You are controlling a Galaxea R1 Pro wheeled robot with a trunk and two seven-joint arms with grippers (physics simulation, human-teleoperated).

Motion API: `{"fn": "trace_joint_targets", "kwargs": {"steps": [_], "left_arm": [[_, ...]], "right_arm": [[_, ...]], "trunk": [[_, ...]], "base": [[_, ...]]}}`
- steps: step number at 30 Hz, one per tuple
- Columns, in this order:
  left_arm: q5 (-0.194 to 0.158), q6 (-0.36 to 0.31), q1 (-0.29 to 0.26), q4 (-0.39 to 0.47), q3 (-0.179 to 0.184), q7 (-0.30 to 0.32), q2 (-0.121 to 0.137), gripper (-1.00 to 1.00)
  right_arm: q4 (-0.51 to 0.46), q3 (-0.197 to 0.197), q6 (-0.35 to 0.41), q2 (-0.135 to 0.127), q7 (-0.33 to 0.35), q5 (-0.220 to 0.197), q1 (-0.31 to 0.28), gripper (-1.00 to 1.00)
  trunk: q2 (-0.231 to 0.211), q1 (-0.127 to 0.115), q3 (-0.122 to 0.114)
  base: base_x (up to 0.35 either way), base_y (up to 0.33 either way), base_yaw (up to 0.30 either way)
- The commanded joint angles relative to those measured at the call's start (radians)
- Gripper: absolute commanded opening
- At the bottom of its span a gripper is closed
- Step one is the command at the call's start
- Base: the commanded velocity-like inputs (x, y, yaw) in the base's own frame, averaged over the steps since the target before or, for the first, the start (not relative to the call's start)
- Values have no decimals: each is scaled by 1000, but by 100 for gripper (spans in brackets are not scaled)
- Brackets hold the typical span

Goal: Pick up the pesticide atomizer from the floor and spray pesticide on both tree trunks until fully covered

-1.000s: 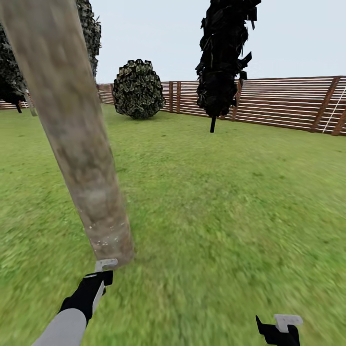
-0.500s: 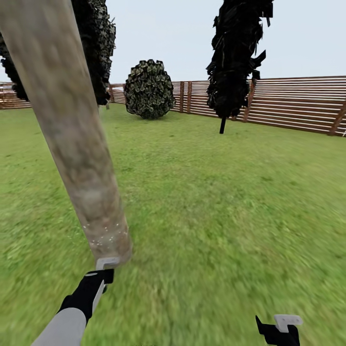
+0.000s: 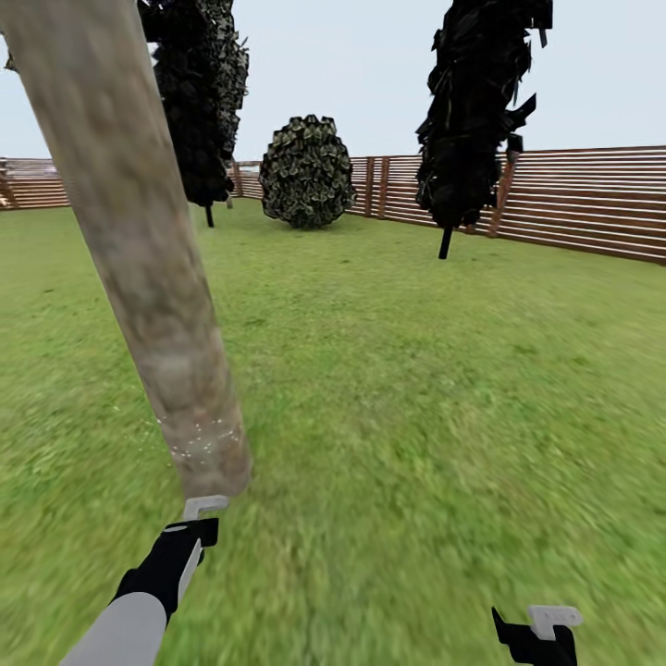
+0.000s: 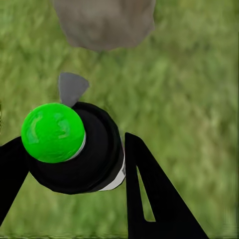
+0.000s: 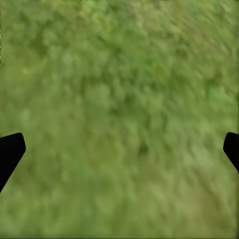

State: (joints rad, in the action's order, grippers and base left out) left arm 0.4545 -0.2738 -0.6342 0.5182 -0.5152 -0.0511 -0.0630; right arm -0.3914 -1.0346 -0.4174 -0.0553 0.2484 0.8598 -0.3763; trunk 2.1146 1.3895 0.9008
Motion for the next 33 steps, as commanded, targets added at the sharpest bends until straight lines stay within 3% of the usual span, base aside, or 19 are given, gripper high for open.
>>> {"fn": "trace_joint_targets", "kwargs": {"steps": [1,15,28,33], "left_arm": [[4,-4,-1,2,-5,1,-1,-100],[6,-4,-1,1,-2,-1,-3,-100],[5,-4,-1,-4,-5,-4,-5,-100],[5,-5,-1,2,2,-2,-6,-100]], "right_arm": [[0,-9,-4,0,8,4,-1,100],[0,-9,-4,0,8,4,-1,100],[-3,-10,-4,-1,8,4,-1,100],[-3,-9,-4,0,8,4,-1,100]], "trunk": [[0,0,1],[0,0,1],[0,0,1],[0,0,1]], "base": [[-74,-272,270],[96,-262,273],[-54,-267,18],[33,-72,161]]}}
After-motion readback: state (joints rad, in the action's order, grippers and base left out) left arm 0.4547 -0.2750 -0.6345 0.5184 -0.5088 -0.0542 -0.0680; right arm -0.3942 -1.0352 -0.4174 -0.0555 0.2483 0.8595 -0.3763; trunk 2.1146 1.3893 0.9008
